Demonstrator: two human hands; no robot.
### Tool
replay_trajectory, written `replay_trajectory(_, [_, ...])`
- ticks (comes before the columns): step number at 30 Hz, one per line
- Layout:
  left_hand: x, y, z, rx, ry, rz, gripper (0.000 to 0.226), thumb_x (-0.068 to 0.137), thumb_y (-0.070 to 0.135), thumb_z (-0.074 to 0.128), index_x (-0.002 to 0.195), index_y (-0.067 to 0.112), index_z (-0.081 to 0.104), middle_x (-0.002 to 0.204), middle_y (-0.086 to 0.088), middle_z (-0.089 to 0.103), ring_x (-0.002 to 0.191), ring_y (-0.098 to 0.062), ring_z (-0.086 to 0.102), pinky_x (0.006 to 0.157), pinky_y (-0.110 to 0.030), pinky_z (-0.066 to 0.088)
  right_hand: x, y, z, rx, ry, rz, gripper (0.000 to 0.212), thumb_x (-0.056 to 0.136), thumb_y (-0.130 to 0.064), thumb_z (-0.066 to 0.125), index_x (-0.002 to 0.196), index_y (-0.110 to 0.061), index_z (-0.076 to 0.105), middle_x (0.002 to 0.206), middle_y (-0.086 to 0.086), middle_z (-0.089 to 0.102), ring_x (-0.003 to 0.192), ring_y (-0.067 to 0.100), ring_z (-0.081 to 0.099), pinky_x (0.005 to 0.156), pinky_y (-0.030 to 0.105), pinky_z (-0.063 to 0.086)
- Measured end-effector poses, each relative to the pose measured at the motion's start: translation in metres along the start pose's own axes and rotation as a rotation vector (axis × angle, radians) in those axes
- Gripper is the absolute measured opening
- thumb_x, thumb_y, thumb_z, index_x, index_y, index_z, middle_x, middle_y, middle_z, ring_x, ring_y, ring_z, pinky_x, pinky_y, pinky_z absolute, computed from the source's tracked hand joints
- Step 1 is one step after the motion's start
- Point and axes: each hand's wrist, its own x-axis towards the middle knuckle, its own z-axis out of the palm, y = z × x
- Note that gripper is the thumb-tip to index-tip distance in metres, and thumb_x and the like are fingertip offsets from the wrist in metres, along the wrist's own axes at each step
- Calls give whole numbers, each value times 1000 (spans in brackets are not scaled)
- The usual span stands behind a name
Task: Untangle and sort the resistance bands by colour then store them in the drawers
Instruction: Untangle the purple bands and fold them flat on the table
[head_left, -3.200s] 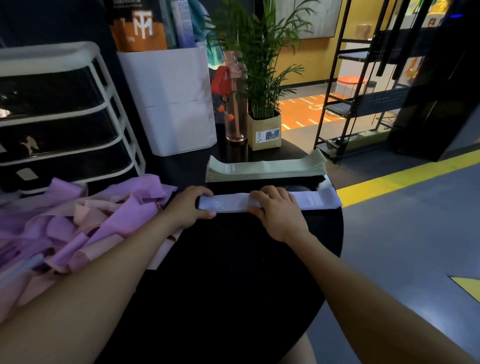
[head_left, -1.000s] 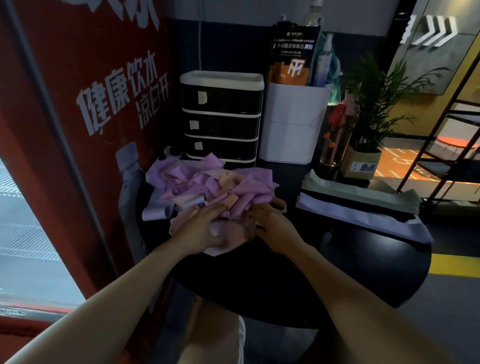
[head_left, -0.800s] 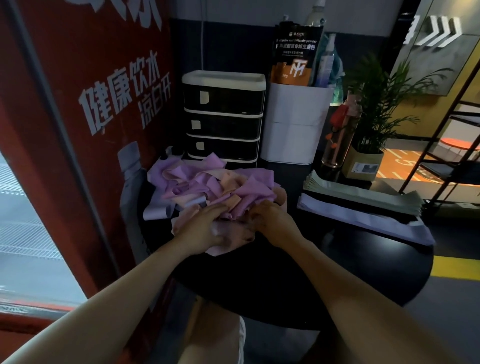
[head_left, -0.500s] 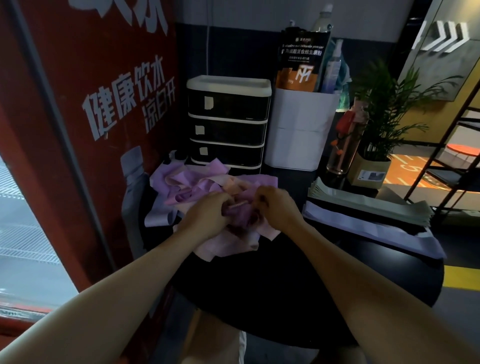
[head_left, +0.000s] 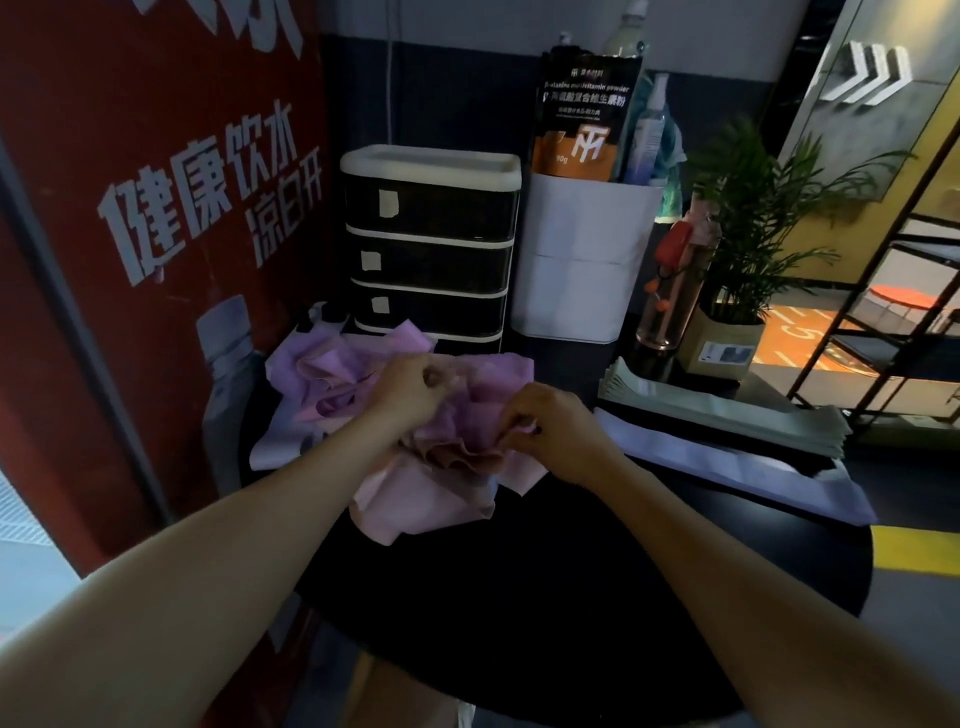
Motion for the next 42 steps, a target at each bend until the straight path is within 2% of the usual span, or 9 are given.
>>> replay_trajectory(5, [-23,-9,4,48,21,316,22,82,42,61,98,30,70,112,10,62,105,-4,55,90,-24,47,-14,0,14,-152,-328,-161,22,84,-11,63,104,-11,72,115,6,63,110,19,51,94,24,38])
replay_trajectory(9, [-55,-12,-2,111,-22,303,33,78,44,68,100,20,65,107,2,52,101,-11,49,82,-20,39,-19,2,30,-155,-236,-95,25,88,-11,57,111,-10,68,121,8,54,113,22,48,95,34,40])
replay_trajectory(12, [-81,-12,-7,311,-232,343,70,57,73,60,114,32,57,111,11,45,105,-6,45,87,-25,40,-19,0,36,-138,-152,-89,27,90,-16,55,114,-13,67,126,4,56,118,20,49,91,23,37])
replay_trajectory(14, [-87,-16,-12,369,-306,348,78,55,66,67,125,34,51,118,12,42,108,-5,42,88,-27,40,-16,-2,33,-111,-117,-91,25,91,-14,53,110,-12,68,125,4,58,117,19,50,88,19,34])
replay_trajectory(19, [-78,-10,-27,156,-194,319,61,62,55,67,119,35,53,110,4,48,102,-10,49,76,-6,36,9,-16,-3,33,75,-114,13,83,-6,63,89,-5,74,99,12,65,92,26,60,78,36,47])
replay_trajectory(26, [-72,22,-42,-101,-181,321,23,86,12,65,83,31,53,71,14,62,70,15,57,62,-7,42,38,-52,-49,-1,194,-70,17,96,-11,39,99,-10,55,89,13,64,78,29,59,70,41,50])
replay_trajectory(35, [-57,37,-45,-329,46,63,26,98,23,45,88,7,63,77,-5,61,72,-20,56,48,-11,40,42,-42,-93,-7,323,21,16,95,-10,48,88,-3,60,84,9,61,75,19,53,60,22,31])
replay_trajectory(39, [-44,24,-44,-142,36,-12,28,94,25,54,105,1,63,103,-17,66,92,-29,61,80,-31,49,28,-28,-114,-8,378,98,17,96,-15,47,90,-6,61,84,3,59,77,15,53,58,21,33])
replay_trajectory(42, [-47,26,-38,111,-63,67,13,90,22,59,80,16,54,79,-1,57,81,-19,53,61,-15,38,20,-25,-127,-21,422,85,15,96,-16,48,88,-10,58,84,2,59,75,14,52,55,11,34])
